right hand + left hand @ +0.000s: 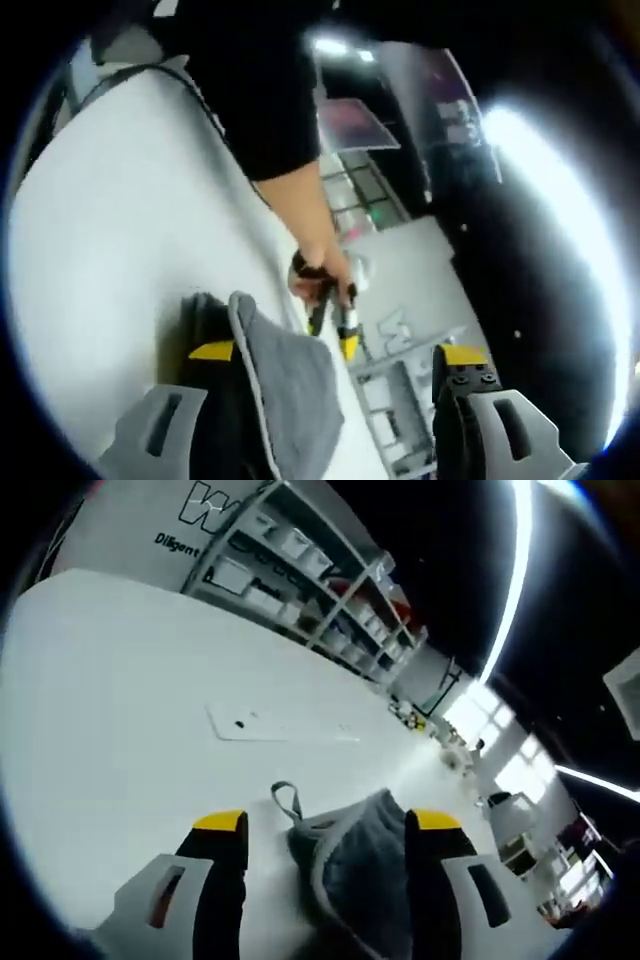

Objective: Open the folded towel by lifting each exposed corner and separating the folded layers until the towel lies flat within the target outline without major curled edges

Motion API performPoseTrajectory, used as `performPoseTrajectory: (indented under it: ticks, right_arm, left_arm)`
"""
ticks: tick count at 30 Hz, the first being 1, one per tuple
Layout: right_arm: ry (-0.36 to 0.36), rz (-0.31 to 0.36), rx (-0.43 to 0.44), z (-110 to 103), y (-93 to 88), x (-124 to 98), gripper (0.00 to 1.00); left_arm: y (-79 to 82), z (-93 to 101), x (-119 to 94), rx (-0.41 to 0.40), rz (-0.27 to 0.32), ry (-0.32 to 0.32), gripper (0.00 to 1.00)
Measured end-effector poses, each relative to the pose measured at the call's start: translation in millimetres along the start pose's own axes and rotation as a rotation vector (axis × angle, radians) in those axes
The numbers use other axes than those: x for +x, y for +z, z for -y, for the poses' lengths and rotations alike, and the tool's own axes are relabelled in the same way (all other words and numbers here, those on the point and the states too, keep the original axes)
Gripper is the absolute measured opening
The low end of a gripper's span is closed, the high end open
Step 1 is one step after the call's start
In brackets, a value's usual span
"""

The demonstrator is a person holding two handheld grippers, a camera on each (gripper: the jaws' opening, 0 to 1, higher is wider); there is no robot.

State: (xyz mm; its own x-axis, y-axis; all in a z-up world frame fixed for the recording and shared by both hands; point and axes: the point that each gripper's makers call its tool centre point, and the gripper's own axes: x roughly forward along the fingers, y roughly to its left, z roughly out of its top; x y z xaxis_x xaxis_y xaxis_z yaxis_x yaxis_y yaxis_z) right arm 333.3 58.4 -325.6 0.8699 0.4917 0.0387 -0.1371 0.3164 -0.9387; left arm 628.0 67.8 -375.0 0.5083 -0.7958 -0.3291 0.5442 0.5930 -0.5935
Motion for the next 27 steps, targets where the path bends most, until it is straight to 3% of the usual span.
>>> performPoseTrajectory:
  ticks: [3, 8, 13, 20, 25, 27]
  right_arm:
    - [0.014, -0.003, 0.006, 7, -5.4, -8, 0.74]
    - [0.083, -0.046, -0.044, 1, -24.6, -23, 0.83]
    - [0.115, -0.066, -0.087, -4, -32.6, -39, 0.83]
    - [0.103, -0.11, -0.186, -5, -45.0, -43, 0.79]
    - [0.085, -0.107, -0.243, -7, -41.9, -36, 0.75]
    - [0.085, -0.076, -0.278, -14, -32.3, -31, 0.74]
  left_arm:
    - [0.5, -1.0, -3, -0.001, 0.004, 0.001, 0.61]
    - [1.2, -8.7, -7, -0.009, 0.011, 0.017, 0.61]
    - [-0.5, -8.7, -9, -0.016, 0.017, 0.017, 0.61]
    - [0.8, -6.8, -11, -0.017, 0.027, 0.019, 0.6]
    - [-0.8, -6.8, -12, -0.02, 0.022, 0.023, 0.58]
    - [-1.5, -7.9, -11, -0.026, 0.019, 0.024, 0.56]
